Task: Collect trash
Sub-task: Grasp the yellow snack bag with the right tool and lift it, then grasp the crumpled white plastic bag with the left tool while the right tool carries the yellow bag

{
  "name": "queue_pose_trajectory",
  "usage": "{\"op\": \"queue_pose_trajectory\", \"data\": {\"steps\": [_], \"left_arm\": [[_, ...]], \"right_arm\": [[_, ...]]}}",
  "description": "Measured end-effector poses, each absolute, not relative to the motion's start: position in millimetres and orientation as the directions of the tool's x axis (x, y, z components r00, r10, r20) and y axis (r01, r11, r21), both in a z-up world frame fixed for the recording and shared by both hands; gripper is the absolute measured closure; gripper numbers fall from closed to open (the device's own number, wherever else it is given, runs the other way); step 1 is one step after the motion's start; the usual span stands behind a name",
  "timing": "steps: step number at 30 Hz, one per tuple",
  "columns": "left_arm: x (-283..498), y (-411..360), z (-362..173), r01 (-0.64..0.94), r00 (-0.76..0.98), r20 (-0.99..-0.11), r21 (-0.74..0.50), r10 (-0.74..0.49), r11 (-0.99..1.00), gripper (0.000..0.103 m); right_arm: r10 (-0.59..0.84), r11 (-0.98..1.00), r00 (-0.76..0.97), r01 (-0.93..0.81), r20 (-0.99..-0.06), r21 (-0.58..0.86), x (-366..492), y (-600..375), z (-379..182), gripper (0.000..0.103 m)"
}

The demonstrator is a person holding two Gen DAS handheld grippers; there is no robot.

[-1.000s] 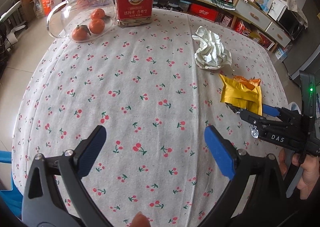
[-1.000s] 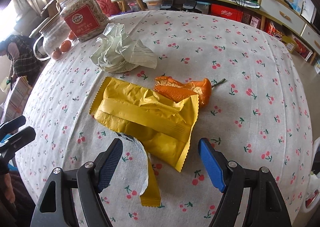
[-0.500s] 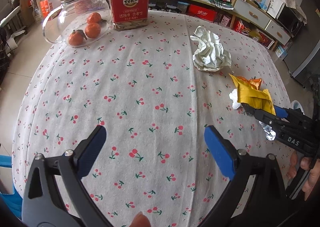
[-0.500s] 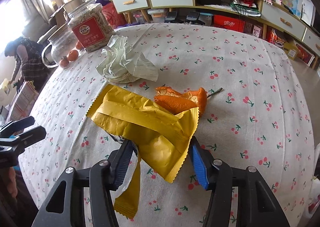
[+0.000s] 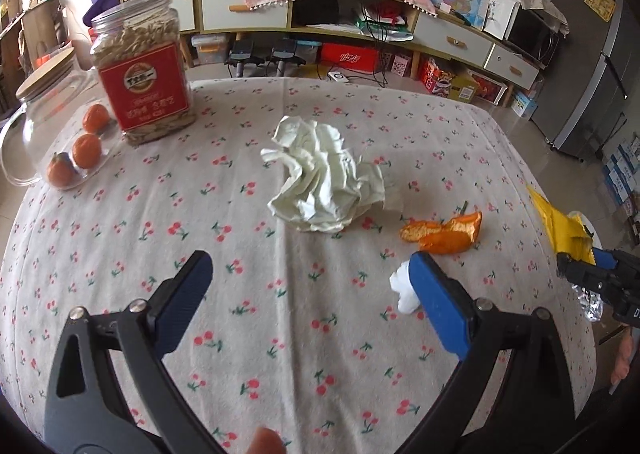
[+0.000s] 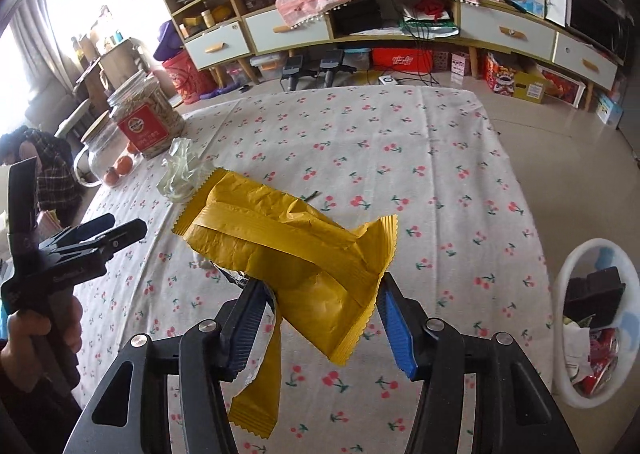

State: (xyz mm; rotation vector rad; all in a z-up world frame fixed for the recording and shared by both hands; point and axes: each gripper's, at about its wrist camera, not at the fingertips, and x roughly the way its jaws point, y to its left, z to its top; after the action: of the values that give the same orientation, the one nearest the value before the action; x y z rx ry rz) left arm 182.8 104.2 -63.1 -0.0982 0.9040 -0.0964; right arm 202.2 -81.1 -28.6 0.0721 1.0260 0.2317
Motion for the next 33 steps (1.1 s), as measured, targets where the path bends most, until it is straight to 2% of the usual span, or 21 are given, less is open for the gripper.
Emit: {"op": "queue_pose_trajectory", "data": {"steps": [6, 14, 18, 25, 33], "left_arm": [[209, 97, -71, 0.029, 0.629, -0.757, -0.200, -0.173, 0.979, 0.005], [228, 85, -83, -0.022, 0.629, -0.764, -0.205, -0.146, 0.979, 0.005], [230, 90, -93, -0.075, 0.605, -0.783, -0.233, -0.141, 0.970, 0.026], [215, 87, -86, -0.052, 0.607, -0.780, -0.230, -0.152, 0.972, 0.048], [193, 89, -76, -0.026, 0.586, -0.778, -0.296, -0.225, 0.955, 0.055]], "right_arm": [[0.198, 0.980, 0.494, -0.096, -0.847, 0.173, 197, -113, -29, 0.046], [0.167, 0.984, 0.488, -0.022, -0.857, 0.179, 193, -144, -29, 0.046], [0.158, 0.984, 0.479, -0.005, -0.863, 0.178, 192, -151, -30, 0.046], [0.147, 0.986, 0.482, 0.000, -0.864, 0.167, 190, -155, -27, 0.046], [0.151, 0.985, 0.487, -0.003, -0.860, 0.171, 189, -156, -25, 0.046]]}}
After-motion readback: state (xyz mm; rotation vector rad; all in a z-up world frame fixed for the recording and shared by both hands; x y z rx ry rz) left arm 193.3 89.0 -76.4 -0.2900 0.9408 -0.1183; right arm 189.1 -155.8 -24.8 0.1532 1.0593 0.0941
